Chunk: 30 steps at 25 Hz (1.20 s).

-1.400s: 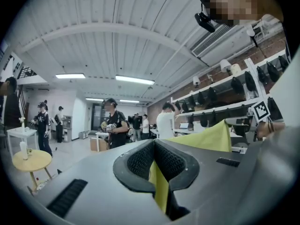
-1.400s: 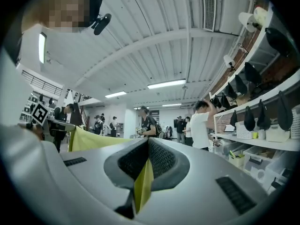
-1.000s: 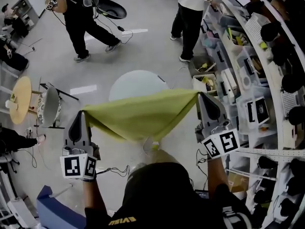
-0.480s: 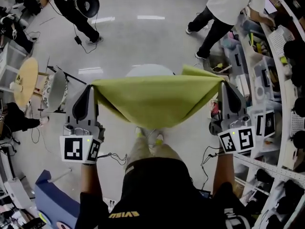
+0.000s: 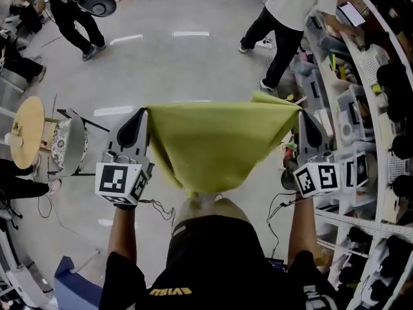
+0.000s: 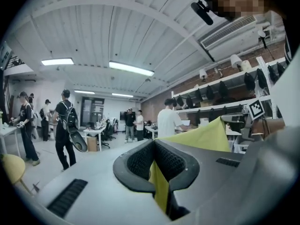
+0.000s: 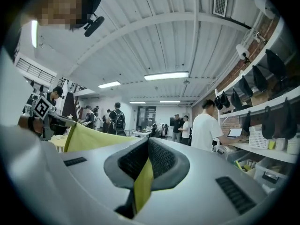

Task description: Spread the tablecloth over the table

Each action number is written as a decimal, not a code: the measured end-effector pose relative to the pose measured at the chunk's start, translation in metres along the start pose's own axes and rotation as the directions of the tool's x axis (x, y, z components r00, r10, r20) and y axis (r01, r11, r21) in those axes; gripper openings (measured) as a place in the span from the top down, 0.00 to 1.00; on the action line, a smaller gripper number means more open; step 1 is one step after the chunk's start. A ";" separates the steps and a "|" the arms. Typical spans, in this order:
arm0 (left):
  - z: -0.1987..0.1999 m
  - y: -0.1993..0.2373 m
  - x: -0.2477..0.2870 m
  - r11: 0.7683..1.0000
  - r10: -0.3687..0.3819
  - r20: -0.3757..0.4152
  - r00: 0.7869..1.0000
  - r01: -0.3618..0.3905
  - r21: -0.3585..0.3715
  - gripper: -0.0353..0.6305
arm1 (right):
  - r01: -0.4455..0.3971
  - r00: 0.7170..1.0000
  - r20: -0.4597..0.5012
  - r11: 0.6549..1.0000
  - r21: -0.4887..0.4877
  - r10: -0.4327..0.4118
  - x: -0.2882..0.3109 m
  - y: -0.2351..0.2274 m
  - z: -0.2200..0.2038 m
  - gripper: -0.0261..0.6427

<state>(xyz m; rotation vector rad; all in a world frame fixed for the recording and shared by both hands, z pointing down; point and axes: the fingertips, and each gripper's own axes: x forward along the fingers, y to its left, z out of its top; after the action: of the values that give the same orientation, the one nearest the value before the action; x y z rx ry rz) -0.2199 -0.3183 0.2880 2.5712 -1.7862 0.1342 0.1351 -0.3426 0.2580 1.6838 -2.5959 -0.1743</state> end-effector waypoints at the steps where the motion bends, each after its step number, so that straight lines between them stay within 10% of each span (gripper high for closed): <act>1: -0.004 0.007 0.010 1.000 -0.014 -0.009 1.000 0.014 0.001 0.92 | 0.009 1.000 -0.009 1.000 -0.008 -0.009 0.010 0.000 -0.004 0.96; 9: -0.047 0.058 0.117 0.987 -0.105 -0.084 0.991 0.093 -0.130 0.92 | 0.000 0.995 -0.097 0.999 -0.038 -0.004 0.107 -0.026 -0.050 0.96; 26: -0.171 0.108 0.324 0.995 -0.042 -0.280 0.959 0.015 -0.098 0.92 | -0.035 0.944 -0.323 0.996 0.083 0.060 0.298 -0.109 -0.232 0.96; 30: -0.213 0.116 0.354 0.998 -0.051 -0.357 0.933 0.055 0.002 0.92 | -0.027 0.925 -0.374 0.994 0.106 0.065 0.328 -0.115 -0.277 0.96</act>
<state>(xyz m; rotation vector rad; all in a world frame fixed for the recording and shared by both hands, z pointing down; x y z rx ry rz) -0.2194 -0.6779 0.5214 2.4019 -1.5847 0.5733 0.1322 -0.7082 0.5114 1.5012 -2.3825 0.2609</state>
